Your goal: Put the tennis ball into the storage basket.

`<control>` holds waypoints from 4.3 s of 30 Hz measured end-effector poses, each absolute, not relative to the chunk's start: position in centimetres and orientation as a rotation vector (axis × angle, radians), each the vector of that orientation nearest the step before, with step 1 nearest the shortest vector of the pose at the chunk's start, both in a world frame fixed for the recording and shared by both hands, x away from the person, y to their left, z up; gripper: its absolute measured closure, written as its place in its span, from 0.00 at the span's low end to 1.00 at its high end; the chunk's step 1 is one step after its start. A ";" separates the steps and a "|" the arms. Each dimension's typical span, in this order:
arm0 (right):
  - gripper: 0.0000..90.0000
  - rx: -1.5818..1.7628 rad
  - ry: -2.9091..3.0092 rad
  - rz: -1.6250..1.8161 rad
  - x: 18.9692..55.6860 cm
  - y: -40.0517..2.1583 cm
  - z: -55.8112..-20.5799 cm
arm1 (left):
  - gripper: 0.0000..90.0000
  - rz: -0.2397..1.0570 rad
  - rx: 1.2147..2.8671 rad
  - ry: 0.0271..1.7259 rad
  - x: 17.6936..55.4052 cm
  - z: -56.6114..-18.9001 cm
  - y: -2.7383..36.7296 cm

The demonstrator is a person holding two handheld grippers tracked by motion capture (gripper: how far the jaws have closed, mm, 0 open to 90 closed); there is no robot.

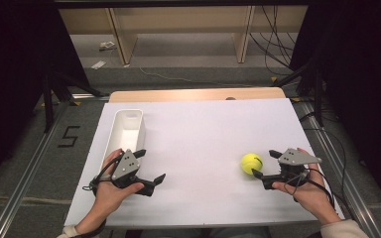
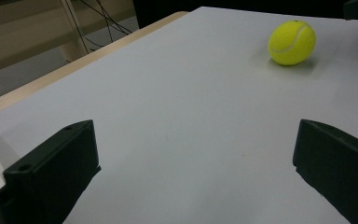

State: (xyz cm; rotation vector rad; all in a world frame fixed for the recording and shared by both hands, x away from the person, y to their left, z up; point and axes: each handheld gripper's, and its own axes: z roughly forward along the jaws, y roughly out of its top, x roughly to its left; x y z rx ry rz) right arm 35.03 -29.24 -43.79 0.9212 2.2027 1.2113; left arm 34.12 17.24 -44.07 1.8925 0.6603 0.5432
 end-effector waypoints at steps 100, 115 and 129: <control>0.30 0.942 2.216 1.194 39.2 -26.7 -44.7 | 0.00 0.548 1.883 0.659 34.0 -43.8 17.4; 0.30 0.939 2.217 1.213 39.5 -25.9 -44.7 | 0.00 0.547 1.886 0.651 33.9 -43.8 17.3; 0.30 0.931 2.223 1.228 40.5 -24.0 -44.4 | 0.00 0.550 1.888 0.648 33.8 -43.8 17.2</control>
